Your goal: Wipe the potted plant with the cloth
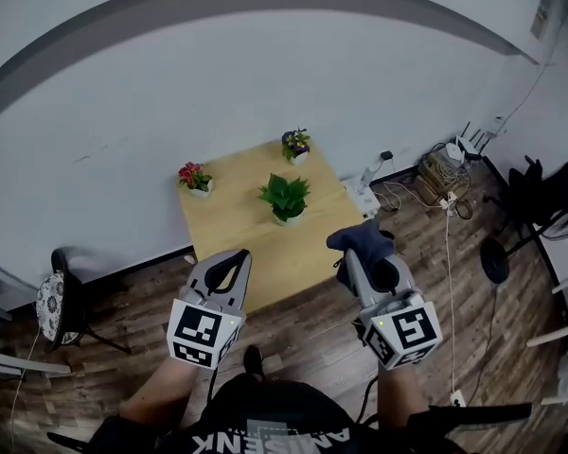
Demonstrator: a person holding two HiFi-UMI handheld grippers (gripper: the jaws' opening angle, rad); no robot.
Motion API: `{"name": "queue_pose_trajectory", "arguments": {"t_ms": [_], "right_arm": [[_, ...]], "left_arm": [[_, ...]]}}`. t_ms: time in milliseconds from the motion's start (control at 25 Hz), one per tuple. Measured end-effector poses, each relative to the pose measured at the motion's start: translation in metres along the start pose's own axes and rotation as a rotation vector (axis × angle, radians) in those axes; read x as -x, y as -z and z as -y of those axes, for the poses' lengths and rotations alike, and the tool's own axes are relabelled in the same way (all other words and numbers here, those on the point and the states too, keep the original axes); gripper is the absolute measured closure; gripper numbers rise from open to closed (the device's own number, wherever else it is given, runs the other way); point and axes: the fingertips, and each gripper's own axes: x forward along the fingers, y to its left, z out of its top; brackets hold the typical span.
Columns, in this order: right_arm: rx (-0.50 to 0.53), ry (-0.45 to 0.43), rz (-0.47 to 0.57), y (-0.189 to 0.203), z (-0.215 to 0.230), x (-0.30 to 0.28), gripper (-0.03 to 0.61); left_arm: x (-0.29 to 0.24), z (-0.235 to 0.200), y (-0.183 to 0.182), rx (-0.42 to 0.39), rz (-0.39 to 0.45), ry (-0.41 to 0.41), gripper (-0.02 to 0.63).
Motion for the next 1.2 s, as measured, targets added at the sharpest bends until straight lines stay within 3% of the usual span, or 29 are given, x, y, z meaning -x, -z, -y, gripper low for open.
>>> {"name": "queue_pose_trajectory", "arguments": {"t_ms": [200, 440, 880, 1040, 1200], "right_arm": [[-0.015, 0.036, 0.000, -0.002, 0.014, -0.040, 0.526], [-0.029, 0.019, -0.013, 0.007, 0.043, -0.073, 0.526], [-0.038, -0.149, 0.011, 0.008, 0.117, -0.131, 0.526], [-0.045, -0.202, -0.012, 0.019, 0.135, -0.147, 0.526], [-0.065, -0.222, -0.038, 0.033, 0.151, -0.155, 0.526]], "left_arm": [[-0.039, -0.024, 0.016, -0.069, -0.041, 0.032, 0.612], [-0.081, -0.025, 0.025, -0.049, -0.067, 0.071, 0.612], [-0.171, -0.012, 0.049, -0.042, -0.178, 0.011, 0.612], [-0.198, -0.011, 0.078, -0.097, -0.286, -0.025, 0.612], [-0.222, -0.003, 0.104, -0.103, -0.365, -0.017, 0.609]]}}
